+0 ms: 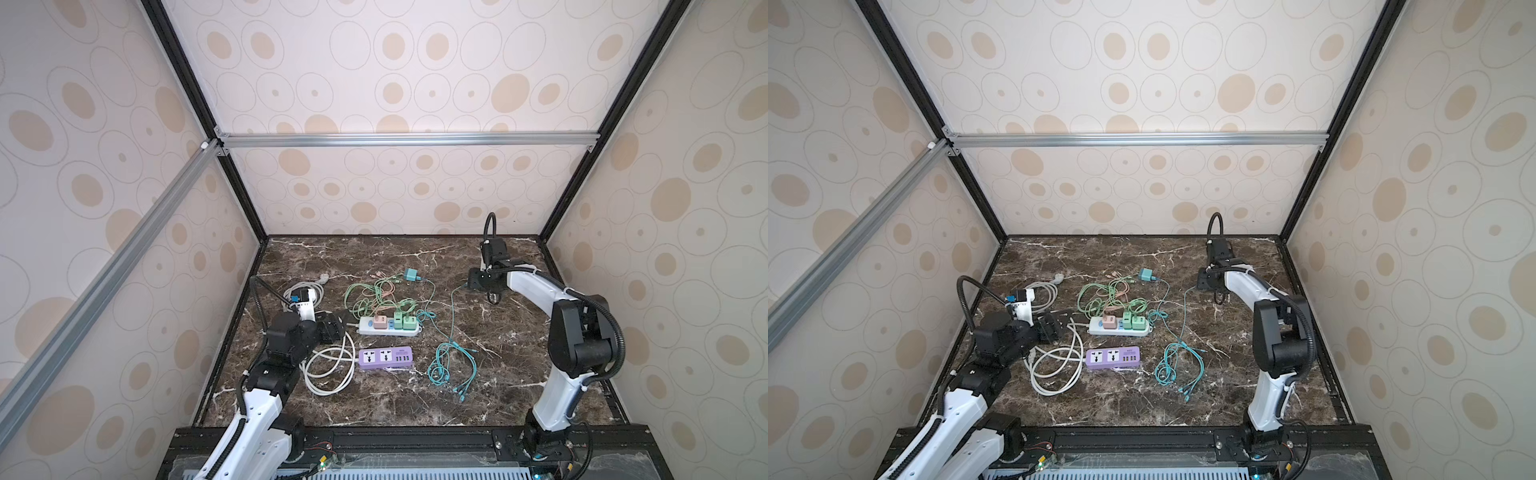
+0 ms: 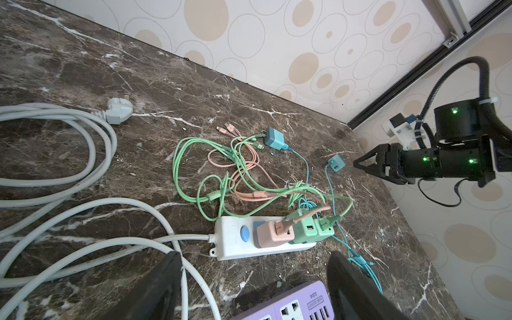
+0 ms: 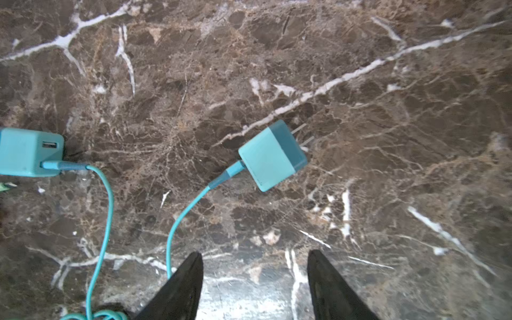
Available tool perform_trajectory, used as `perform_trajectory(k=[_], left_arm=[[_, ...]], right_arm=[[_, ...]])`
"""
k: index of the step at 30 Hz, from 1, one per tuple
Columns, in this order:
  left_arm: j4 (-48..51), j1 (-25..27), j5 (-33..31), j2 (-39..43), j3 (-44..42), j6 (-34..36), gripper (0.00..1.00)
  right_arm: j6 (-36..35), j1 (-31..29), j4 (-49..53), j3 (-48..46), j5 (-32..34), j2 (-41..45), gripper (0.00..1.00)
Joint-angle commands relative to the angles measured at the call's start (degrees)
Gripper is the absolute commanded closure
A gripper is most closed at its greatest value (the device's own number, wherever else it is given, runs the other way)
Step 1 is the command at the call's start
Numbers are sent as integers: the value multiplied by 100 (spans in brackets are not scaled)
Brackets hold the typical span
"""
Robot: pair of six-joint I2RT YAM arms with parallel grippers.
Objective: Insert the plug
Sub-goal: 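Move the right gripper farther from the robot over the loose teal charger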
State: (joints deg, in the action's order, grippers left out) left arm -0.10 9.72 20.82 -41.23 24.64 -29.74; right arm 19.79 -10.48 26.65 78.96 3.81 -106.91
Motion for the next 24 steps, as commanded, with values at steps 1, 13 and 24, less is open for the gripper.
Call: perform_trajectory(k=[1, 13, 24], left_arm=[[45, -39, 93, 113, 137, -12, 18], [10, -40, 157, 293, 80, -50, 18], [-100, -40, 237, 397, 5, -103, 17]], right_arm=[[406, 60, -86, 213, -223, -226, 37], [1309, 79, 13, 727, -201, -914, 37], [1833, 79, 64, 884, 204, -1276, 37]])
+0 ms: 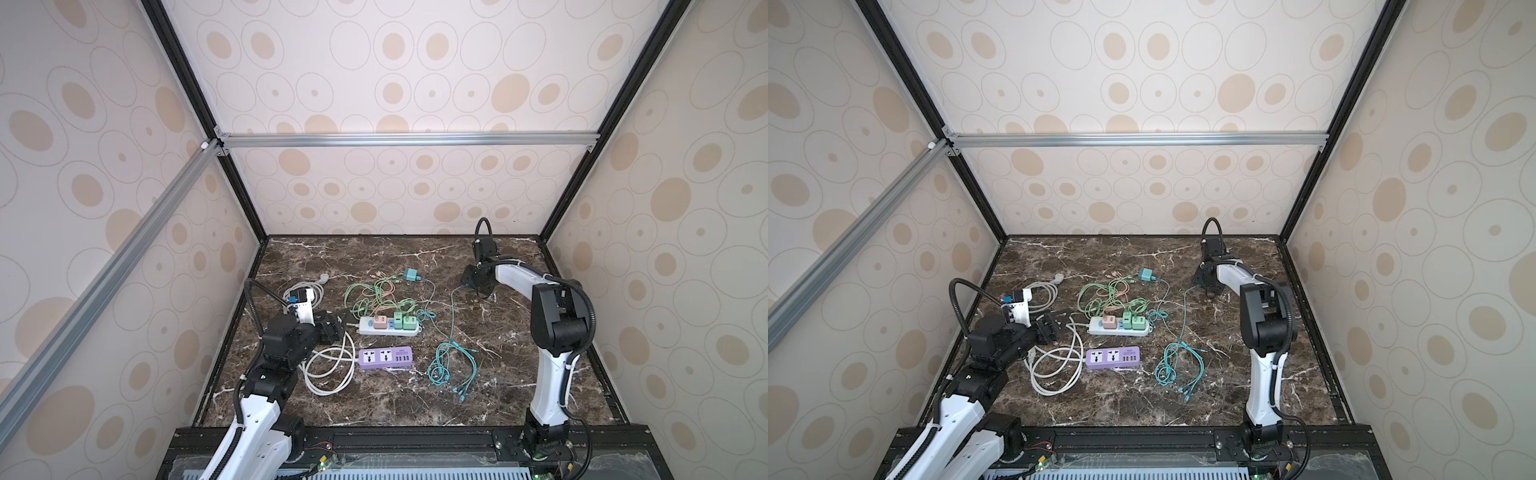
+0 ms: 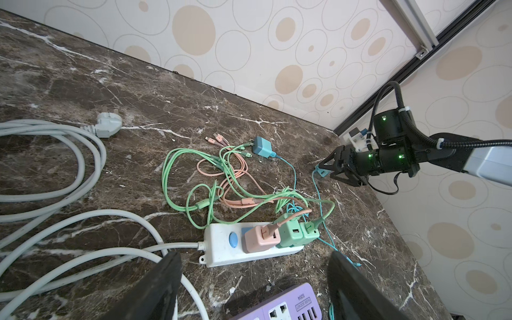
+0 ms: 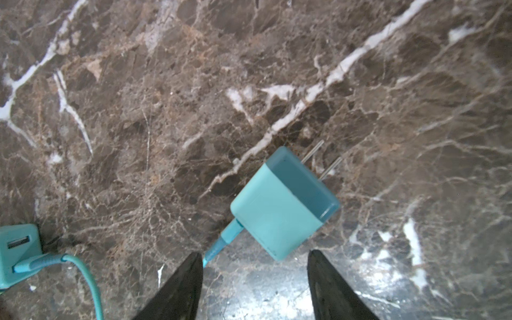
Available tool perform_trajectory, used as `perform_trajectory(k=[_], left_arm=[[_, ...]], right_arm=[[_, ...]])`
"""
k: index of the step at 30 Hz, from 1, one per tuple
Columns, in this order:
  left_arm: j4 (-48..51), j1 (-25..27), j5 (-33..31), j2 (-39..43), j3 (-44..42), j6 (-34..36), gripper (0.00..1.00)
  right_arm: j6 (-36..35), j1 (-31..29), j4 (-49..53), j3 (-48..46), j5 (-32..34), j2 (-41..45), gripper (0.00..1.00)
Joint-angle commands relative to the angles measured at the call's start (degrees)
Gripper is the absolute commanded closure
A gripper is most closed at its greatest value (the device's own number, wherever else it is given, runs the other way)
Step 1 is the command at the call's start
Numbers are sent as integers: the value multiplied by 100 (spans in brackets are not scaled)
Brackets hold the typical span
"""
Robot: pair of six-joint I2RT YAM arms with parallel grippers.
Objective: Insert the plug
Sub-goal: 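Close the right gripper on the teal charger body, then lift the teal charger and carry it toward the left gripper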
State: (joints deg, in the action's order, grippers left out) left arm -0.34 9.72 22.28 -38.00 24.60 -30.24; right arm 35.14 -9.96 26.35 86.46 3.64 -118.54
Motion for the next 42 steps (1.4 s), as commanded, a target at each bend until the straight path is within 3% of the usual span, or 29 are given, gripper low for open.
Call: perform_trajectory(k=[1, 15, 22, 28, 38, 42], left_arm=[[-85, -40, 91, 85, 10, -54, 17], [-72, -40, 77, 135, 10, -43, 17], [-67, -35, 81, 129, 18, -35, 17], [-54, -40, 73, 103, 25, -29, 17], [-45, -35, 54, 47, 27, -35, 17], [-38, -40, 117, -14, 62, -30, 17]], right_arm=[[342, 29, 96, 149, 246, -137, 37], [504, 37, 166, 666, 567, -656, 39], [427, 38, 171, 671, 641, -729, 43], [296, 73, 106, 590, 659, -748, 54], [-831, 82, -223, 309, 786, -362, 68], [-1397, 73, -690, -158, 773, 138, 69]])
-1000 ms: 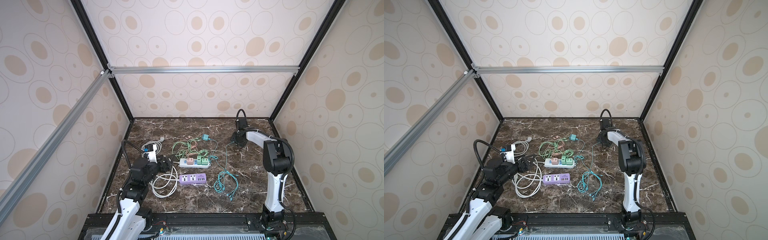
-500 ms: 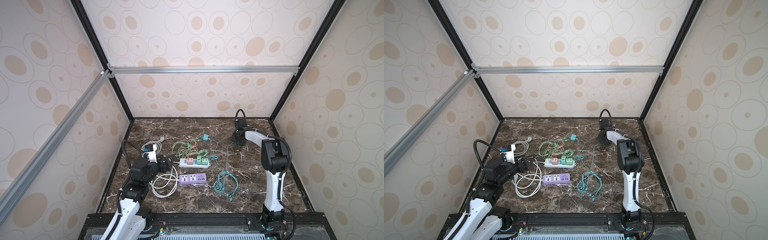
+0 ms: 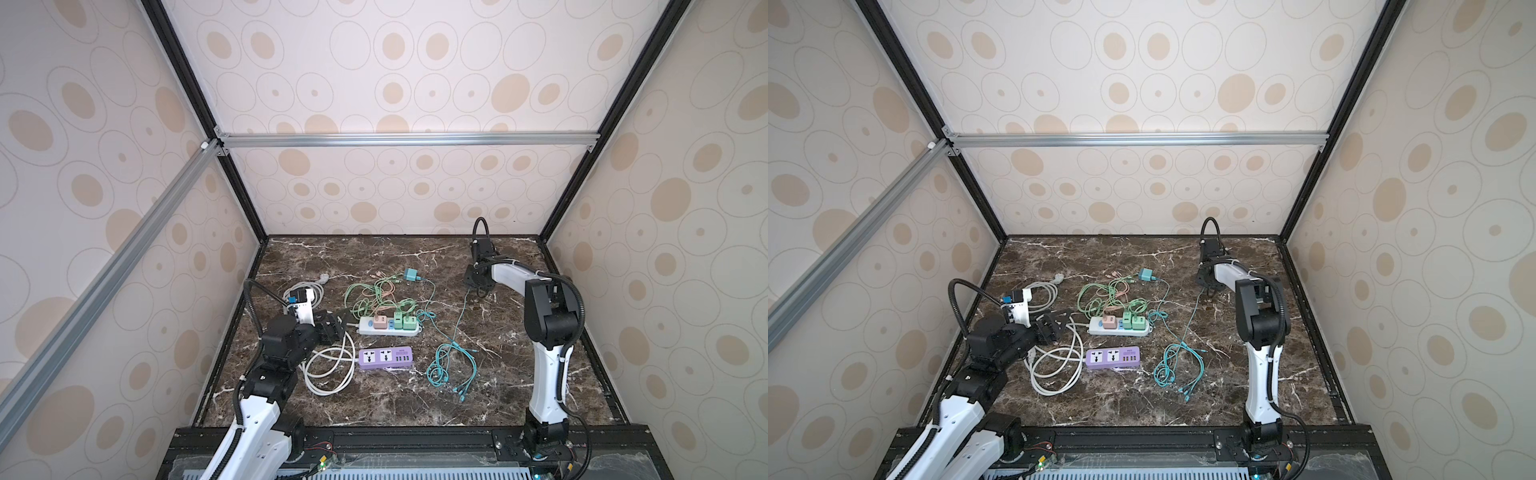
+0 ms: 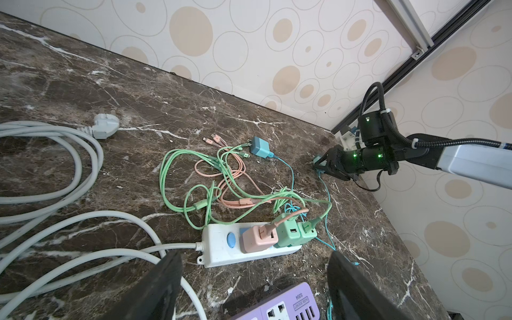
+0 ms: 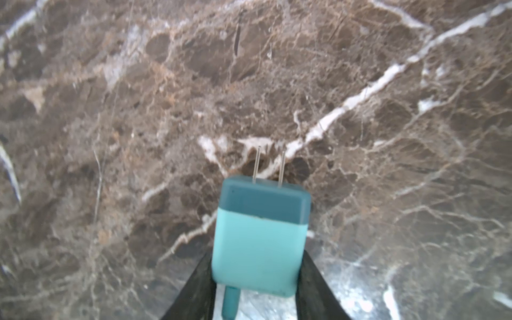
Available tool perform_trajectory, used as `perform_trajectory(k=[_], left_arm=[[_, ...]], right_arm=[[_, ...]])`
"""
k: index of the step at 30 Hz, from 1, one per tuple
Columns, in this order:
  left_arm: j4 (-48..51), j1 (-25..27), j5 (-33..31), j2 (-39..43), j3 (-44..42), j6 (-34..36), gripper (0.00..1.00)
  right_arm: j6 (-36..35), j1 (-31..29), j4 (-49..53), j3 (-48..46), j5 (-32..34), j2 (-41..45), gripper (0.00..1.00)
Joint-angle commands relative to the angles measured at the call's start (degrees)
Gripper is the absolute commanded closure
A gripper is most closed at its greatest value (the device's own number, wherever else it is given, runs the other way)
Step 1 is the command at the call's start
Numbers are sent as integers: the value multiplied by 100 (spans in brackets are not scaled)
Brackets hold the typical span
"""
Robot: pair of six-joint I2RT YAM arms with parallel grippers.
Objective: Insert the plug
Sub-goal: 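Lift the teal charger and carry it toward the left gripper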
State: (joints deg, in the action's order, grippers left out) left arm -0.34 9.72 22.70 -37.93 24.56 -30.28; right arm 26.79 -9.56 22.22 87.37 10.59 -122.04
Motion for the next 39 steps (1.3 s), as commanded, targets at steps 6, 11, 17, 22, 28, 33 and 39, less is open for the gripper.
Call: perform_trajectory(k=[6, 11, 17, 22, 28, 33, 39], left_arm=[[-10, -40, 184, -80, 136, -45, 17], [-339, -35, 611, -161, 164, -341, 18], [-664, -40, 962, -279, 240, -645, 18], [-789, -40, 1047, -363, 234, -737, 18], [-1013, -31, 1218, -487, 223, -884, 19], [-1048, -5, 1487, -496, 333, -918, 19], [-1291, 69, 2243, -526, 392, -969, 19]], right_arm=[[-1632, -103, -751, -541, 60, 1311, 72], [-2842, -487, -1020, -546, 392, 1902, 72], [-3922, -817, -1553, -582, 655, 2508, 74], [-4736, -1005, -1833, -408, 847, 2894, 76], [-5819, -1495, -2260, -541, 936, 3336, 77], [-6427, -1860, -2498, -1111, 306, 3871, 78], [-7111, -2335, -2705, -2350, -840, 4676, 78]])
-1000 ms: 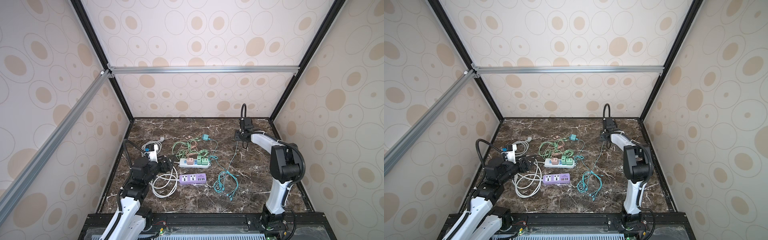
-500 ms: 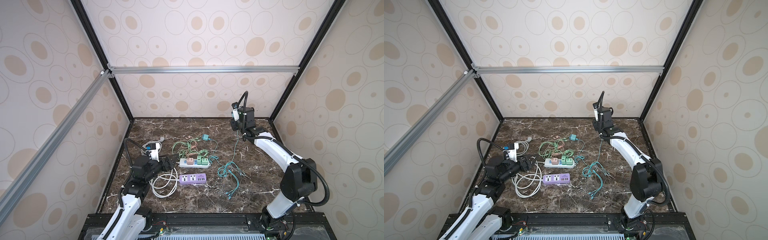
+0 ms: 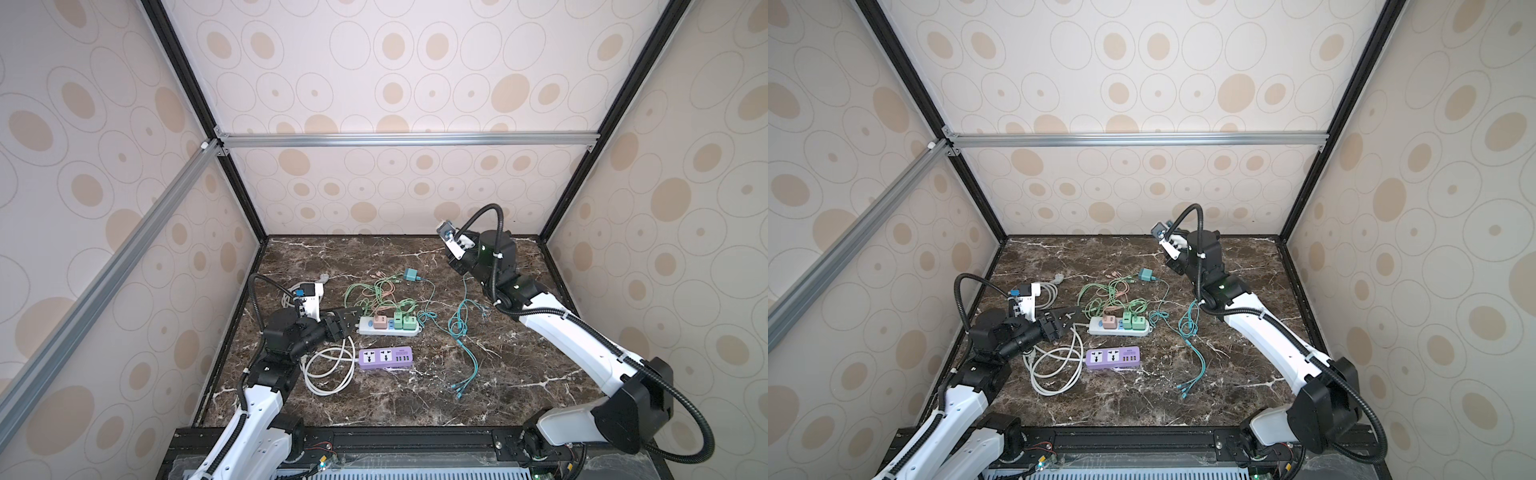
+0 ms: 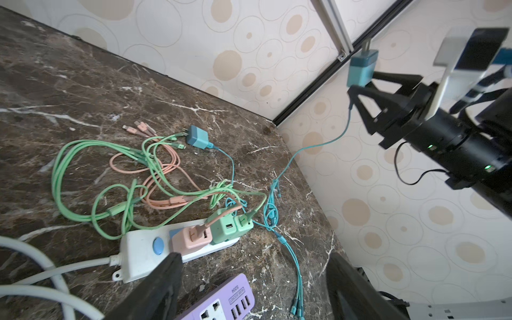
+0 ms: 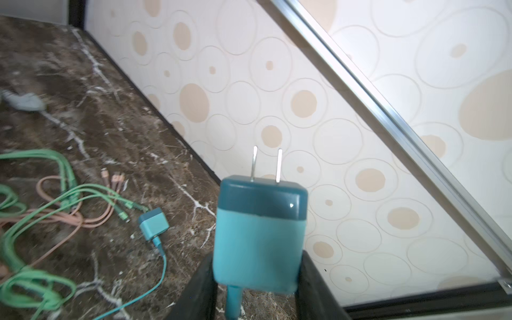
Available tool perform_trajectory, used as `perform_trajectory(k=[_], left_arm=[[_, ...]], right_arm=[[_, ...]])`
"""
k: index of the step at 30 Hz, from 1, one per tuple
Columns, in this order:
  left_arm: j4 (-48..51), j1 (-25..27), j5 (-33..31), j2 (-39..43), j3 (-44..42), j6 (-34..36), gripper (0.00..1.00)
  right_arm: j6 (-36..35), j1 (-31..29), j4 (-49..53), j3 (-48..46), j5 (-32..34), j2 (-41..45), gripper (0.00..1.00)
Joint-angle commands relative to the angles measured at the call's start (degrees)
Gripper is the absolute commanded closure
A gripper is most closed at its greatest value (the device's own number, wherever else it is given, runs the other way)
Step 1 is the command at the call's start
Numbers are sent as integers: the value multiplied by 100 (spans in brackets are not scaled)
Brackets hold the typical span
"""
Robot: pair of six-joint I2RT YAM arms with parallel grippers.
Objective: Insert the plug
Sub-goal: 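Lift the teal charger and carry it toward the left gripper, then hold the teal charger near the left gripper while the left gripper reaches for it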
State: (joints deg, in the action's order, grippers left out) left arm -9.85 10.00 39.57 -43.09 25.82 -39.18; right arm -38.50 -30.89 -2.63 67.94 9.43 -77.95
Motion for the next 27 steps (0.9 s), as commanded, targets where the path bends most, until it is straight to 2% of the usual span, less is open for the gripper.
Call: perform_trajectory(k=[1, 5, 11, 17, 27], left_arm=[[-384, 62, 690, -21, 264, -87, 19], [-592, 201, 1100, -102, 271, -167, 20], [-1022, 645, 1525, -281, 302, -196, 20], [-1191, 1121, 1517, -606, 334, -99, 21], [-1138, 1248, 1571, -941, 572, 50, 29]], right_arm=[[-638, -302, -269, -632, -841, 399, 78], [-579, -649, -349, -1327, -1291, 858, 78], [-484, -1184, -84, -1686, -1338, 1088, 78], [-546, -1648, 190, -1662, -1302, 1011, 79], [-485, -2113, 534, -1526, -1500, 900, 79]])
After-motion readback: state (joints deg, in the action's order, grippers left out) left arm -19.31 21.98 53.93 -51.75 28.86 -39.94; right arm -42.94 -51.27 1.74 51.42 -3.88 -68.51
